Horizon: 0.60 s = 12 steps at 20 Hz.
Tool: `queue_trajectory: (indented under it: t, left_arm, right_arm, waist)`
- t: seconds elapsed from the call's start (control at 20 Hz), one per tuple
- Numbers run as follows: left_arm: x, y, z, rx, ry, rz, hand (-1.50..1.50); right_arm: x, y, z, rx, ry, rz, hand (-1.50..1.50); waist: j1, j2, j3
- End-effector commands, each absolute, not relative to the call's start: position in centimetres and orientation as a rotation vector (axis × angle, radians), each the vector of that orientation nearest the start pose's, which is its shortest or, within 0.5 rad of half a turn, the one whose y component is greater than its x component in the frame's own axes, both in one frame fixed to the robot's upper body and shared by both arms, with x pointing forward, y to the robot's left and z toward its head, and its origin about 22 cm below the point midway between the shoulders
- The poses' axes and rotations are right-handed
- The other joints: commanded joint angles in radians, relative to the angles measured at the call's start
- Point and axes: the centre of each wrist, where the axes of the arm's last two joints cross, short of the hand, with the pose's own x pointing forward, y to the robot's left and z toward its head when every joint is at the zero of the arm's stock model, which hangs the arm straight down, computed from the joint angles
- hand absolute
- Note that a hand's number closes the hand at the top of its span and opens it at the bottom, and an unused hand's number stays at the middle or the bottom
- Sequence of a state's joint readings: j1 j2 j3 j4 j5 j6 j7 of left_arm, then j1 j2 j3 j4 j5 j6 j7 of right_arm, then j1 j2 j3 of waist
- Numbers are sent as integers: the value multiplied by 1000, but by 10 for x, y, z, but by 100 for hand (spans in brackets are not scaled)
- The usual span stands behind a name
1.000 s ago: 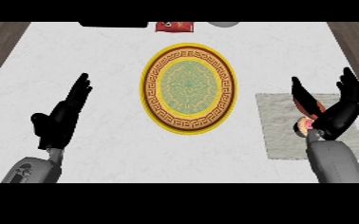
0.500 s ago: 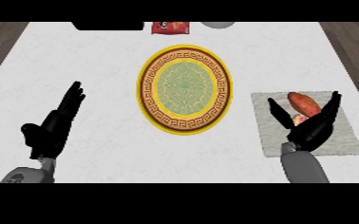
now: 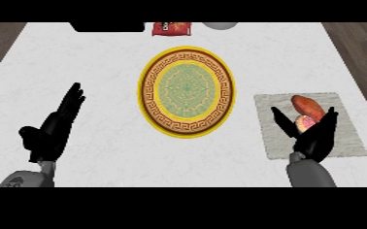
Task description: Pick the cupcake from the placemat and place it in the plate
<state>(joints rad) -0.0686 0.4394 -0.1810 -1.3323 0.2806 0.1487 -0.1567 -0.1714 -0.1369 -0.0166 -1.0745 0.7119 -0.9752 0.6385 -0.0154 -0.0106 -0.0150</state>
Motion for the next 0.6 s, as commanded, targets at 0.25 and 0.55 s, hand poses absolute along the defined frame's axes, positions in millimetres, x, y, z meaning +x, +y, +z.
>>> queue_trajectory:
  t: [0.25,0.55]
  left_arm:
    - [249,299,-21,170,-1497,-128,0]
    - [236,307,-35,174,-1508,-145,0]
  right_arm:
    - [298,-239,-12,-1149,-614,-178,-150]
    - [287,-227,18,-1163,-484,-115,-150]
  waist:
    - [-6,0,9]
    - [4,4,12]
